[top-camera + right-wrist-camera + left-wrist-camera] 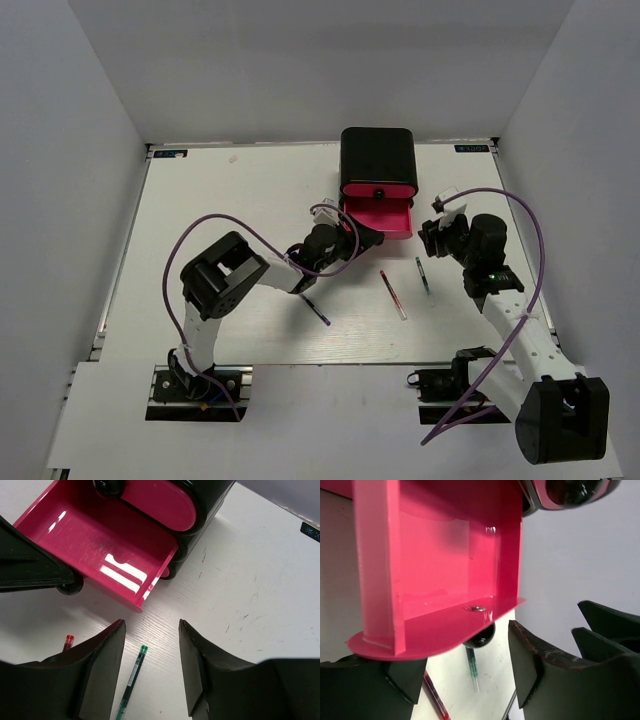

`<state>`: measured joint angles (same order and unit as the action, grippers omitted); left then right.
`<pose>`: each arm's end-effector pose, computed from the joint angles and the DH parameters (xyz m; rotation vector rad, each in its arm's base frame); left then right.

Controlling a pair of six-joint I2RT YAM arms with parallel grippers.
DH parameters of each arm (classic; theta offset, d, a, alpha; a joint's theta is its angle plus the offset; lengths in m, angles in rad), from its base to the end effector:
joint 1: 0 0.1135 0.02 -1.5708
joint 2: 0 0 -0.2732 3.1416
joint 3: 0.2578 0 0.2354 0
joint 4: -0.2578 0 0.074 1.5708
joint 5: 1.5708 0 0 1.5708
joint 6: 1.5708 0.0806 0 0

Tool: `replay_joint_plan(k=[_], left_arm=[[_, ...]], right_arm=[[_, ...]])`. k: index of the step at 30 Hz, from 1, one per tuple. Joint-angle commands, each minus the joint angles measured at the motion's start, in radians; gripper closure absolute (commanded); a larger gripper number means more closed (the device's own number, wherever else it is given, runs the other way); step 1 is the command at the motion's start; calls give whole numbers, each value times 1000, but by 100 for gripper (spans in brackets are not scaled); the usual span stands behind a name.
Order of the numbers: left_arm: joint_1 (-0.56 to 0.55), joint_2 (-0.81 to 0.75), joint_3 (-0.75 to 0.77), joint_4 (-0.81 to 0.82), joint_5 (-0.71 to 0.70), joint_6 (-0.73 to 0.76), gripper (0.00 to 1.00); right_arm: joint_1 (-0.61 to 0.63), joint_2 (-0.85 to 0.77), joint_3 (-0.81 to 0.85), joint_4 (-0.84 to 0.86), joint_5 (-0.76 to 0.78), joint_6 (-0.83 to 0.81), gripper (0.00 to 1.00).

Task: Sort the stationery into containers
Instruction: Open the drawer, then grab a piece of stationery with the right arm

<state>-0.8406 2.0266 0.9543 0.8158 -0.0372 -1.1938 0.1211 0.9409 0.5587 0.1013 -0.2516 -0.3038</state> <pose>0.3032 -0.3342 0.1484 -0.3923 2.0294 -1.3362 0.2346 0.0488 0.2629 -0.5577 1.7575 0.1052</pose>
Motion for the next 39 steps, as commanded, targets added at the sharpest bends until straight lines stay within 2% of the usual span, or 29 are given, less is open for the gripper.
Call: replay_joint_plan(k=[1,6,10,12,14,16,17,19,20,21,22,24,25,27,32,39], left_arm=[[-5,-97,-8,-29,-4,13,28],[-5,-181,-72,-38,-15,22,23],[-5,-299,-188,-87,-15,45,23],[-14,-357,-244,-110,-15,57,23],[-23,-477,-342,-176,-53,75,23],[-23,-572,-443,-223,-84,105,23],[-23,-682,-471,-287,-120,135,23],[-23,-799,-526,-387,-171,169,20],[-23,-859,-538,-503,-193,181,17],[-23,-973,-557,-559,-210,191,6],[-23,-1027,-557,-616,-249,191,0],[-23,-1167,-578,-861,-311,134,0],[-23,-1207,-578,-862,-325,111,0],[-9,-1313,-591,-963,-325,111,0],[-9,-1446,-643,-1067,-346,109,0],[-9,-1444,-695,-1104,-346,63,0]], right_arm=[[-9,-5,-2,-12,-43,-21,47],[-9,-31,0,-58,-55,-49,47],[-9,-63,-5,-148,-86,-106,55],[-8,-74,-13,-201,-86,-145,65],[-9,-79,-19,-219,-78,-188,68],[-6,-64,-26,-253,-74,-224,68],[-8,-56,-26,-262,-74,-234,68],[-5,-12,-20,-296,-72,-238,66],[-5,4,-17,-314,-74,-242,63],[-3,16,-13,-327,-72,-242,60],[-6,47,-13,-333,-71,-244,59],[-6,110,-5,-333,-71,-230,57],[-6,124,-2,-336,-69,-227,57],[-6,179,12,-342,-52,-213,55],[-6,284,21,-325,-20,-187,54],[-11,364,27,-296,61,-163,54]])
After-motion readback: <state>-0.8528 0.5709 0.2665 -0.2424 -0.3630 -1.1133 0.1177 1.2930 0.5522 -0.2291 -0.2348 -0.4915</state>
